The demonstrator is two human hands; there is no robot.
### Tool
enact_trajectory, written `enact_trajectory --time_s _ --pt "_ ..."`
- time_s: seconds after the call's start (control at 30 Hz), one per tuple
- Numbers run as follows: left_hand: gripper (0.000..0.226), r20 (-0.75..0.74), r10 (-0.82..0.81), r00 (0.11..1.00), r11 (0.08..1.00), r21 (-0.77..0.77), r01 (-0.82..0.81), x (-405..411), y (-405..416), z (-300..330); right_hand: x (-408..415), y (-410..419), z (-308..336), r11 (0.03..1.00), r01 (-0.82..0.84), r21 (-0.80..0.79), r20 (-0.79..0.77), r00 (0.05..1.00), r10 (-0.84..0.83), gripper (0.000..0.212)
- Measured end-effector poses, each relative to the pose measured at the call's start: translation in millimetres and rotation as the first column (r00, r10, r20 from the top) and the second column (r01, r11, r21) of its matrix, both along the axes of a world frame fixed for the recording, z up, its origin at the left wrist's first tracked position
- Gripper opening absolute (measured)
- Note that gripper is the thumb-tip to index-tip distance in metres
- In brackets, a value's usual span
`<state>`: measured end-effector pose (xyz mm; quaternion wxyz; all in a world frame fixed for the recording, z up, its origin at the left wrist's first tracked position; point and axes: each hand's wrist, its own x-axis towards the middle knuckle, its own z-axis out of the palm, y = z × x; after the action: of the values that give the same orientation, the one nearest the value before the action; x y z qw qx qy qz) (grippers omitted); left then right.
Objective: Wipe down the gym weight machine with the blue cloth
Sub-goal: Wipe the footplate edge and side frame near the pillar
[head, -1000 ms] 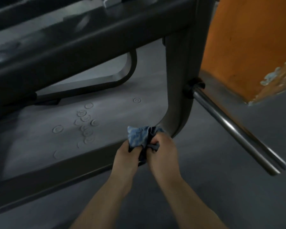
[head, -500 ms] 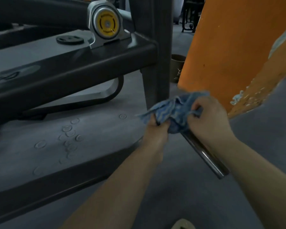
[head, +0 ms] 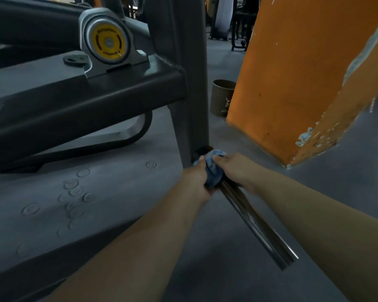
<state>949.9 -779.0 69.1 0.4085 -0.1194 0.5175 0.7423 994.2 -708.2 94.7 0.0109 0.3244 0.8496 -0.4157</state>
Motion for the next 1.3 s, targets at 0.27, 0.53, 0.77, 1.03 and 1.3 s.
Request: enact_trajectory --time_s 0.27,0.53,0.77,1.03,1.3 --pt "0.035 -0.116 0.133 0.984 0.99 -0.033 -0.138 4 2 -26 -4 2 3 0.978 -0.087 0.191 -0.038 0.995 0.096 0.025" --pt "0.025 -0.187 0.015 0.982 0.994 -0.103 -0.035 12 -10 -16 3 3 9 0.929 -0.236 0.284 0.17 0.966 0.194 0.032" --pt "0.017 -0.233 0.137 0.963 0.966 -0.182 -0.182 -7 0 -14 -9 -11 5 0.892 -0.218 0.396 0.131 0.975 0.18 0.026" --pt "0.018 -0.296 0.126 0.947 0.966 -0.182 -0.185 -15 -1 -11 -10 0 -6 0.803 -0.267 0.533 0.017 0.952 0.306 0.016" --pt "0.039 -0.101 0.0 0.995 1.0 -0.025 -0.002 -30 -13 -7 -20 19 1 0.848 -0.315 0.427 0.081 0.947 0.311 0.037"
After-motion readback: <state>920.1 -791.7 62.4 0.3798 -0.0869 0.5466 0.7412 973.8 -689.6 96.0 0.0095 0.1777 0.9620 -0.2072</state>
